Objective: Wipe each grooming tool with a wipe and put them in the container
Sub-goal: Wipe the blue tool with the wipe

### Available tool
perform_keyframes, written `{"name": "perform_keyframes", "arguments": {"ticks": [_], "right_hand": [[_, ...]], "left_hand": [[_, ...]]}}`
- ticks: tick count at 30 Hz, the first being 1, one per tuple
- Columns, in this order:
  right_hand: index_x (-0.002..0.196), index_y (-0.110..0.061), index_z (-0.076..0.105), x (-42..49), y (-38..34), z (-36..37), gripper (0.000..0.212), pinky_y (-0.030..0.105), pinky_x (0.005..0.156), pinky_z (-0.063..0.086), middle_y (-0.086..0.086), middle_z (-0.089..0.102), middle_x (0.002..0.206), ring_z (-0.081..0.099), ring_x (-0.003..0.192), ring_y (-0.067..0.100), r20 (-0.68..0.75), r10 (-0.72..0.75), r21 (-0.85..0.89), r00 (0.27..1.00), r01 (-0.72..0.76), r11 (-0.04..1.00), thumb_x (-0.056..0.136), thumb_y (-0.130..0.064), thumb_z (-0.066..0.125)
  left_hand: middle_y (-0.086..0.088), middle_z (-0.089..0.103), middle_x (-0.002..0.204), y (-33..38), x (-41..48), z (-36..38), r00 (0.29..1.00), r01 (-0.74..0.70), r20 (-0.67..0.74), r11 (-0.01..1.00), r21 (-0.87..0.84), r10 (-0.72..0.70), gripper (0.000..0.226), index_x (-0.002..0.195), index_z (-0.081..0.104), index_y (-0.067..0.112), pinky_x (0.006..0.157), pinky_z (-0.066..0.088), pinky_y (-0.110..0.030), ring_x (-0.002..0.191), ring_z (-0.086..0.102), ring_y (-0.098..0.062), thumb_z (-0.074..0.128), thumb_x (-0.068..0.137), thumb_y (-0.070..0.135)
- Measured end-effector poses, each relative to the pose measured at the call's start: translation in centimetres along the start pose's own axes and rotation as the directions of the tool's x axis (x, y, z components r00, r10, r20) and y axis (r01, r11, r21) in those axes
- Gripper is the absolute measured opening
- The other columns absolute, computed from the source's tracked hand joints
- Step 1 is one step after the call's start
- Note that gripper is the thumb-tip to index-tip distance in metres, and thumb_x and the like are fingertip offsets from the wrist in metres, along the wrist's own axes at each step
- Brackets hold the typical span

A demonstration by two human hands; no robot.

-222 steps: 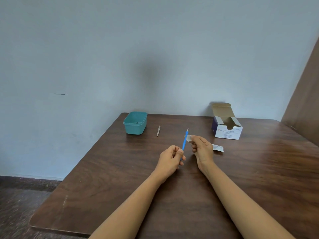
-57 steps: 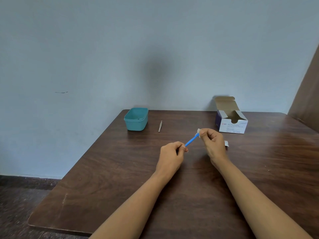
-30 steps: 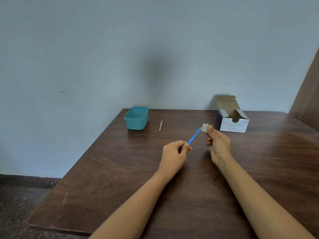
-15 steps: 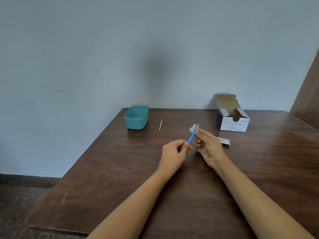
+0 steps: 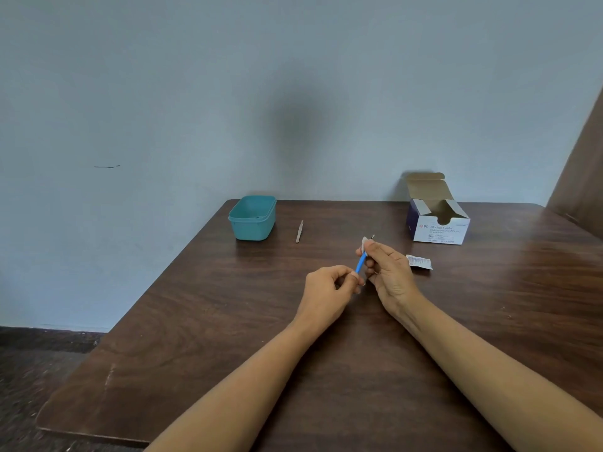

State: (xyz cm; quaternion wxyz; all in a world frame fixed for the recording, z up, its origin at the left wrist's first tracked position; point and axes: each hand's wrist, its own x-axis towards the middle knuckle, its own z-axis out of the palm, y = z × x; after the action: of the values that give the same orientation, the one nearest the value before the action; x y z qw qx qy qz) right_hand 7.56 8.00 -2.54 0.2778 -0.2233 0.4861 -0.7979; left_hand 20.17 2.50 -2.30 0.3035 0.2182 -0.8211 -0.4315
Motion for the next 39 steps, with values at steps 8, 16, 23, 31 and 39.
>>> {"name": "perform_keyframes", "arguments": {"ticks": [8,16,23,31,39], "right_hand": [[0.083,-0.006,0.065,0.4,-0.6,0.0,0.01,0.019,0.055,0.038,0.0,0.071,0.079,0.047,0.056,0.004,0.131,0.144,0.192,0.981,-0.167,0.967,0.087,-0.008,0.057],[0.071,-0.018,0.071,0.8,-0.4,-0.5,0.047,0.024,0.052,0.046,-0.004,0.062,0.076,0.048,0.059,0.007,0.346,0.114,0.251,0.931,-0.209,0.945,0.036,-0.037,0.097],[0.068,-0.021,0.066,0.2,-1.7,-1.1,0.032,0.023,0.066,0.05,-0.008,0.06,0.074,0.057,0.074,0.007,0.558,-0.038,0.345,0.829,-0.19,0.919,0.054,-0.035,0.091],[0.066,-0.022,0.069,0.4,-1.9,-1.3,0.036,0.021,0.064,0.048,-0.008,0.061,0.073,0.057,0.074,0.005,0.418,0.007,0.206,0.909,-0.102,0.973,0.046,-0.04,0.093],[0.072,-0.018,0.074,-0.5,-2.4,-0.2,0.016,0.02,0.059,0.033,-0.006,0.072,0.076,0.048,0.072,0.006,0.025,0.063,-0.017,0.998,-0.063,0.998,0.062,-0.029,0.076]], "left_hand": [[0.005,0.064,0.067,0.0,0.5,-0.1,0.99,0.12,0.097,0.97,-0.212,-0.101,0.023,0.087,0.07,0.007,0.056,0.044,-0.01,0.056,0.054,0.001,0.05,0.097,0.01],[0.006,0.054,0.064,-0.6,1.0,-1.2,0.956,0.183,0.283,0.906,-0.382,-0.073,0.028,0.081,0.062,0.013,0.055,0.038,-0.014,0.056,0.045,-0.002,0.043,0.101,0.012],[0.005,0.049,0.063,0.2,1.0,-1.3,0.83,0.396,0.558,0.718,-0.573,-0.013,0.026,0.079,0.056,0.011,0.05,0.036,-0.013,0.053,0.039,-0.002,0.041,0.101,0.011],[0.005,0.053,0.063,-0.1,1.2,-1.2,0.862,0.386,0.505,0.707,-0.592,-0.047,0.028,0.078,0.062,0.012,0.053,0.038,-0.012,0.054,0.042,-0.002,0.045,0.1,0.011],[0.004,0.06,0.064,-0.6,1.2,-0.8,0.95,0.224,0.305,0.826,-0.517,-0.067,0.024,0.084,0.066,0.008,0.054,0.041,-0.012,0.055,0.048,-0.002,0.048,0.099,0.011]]}}
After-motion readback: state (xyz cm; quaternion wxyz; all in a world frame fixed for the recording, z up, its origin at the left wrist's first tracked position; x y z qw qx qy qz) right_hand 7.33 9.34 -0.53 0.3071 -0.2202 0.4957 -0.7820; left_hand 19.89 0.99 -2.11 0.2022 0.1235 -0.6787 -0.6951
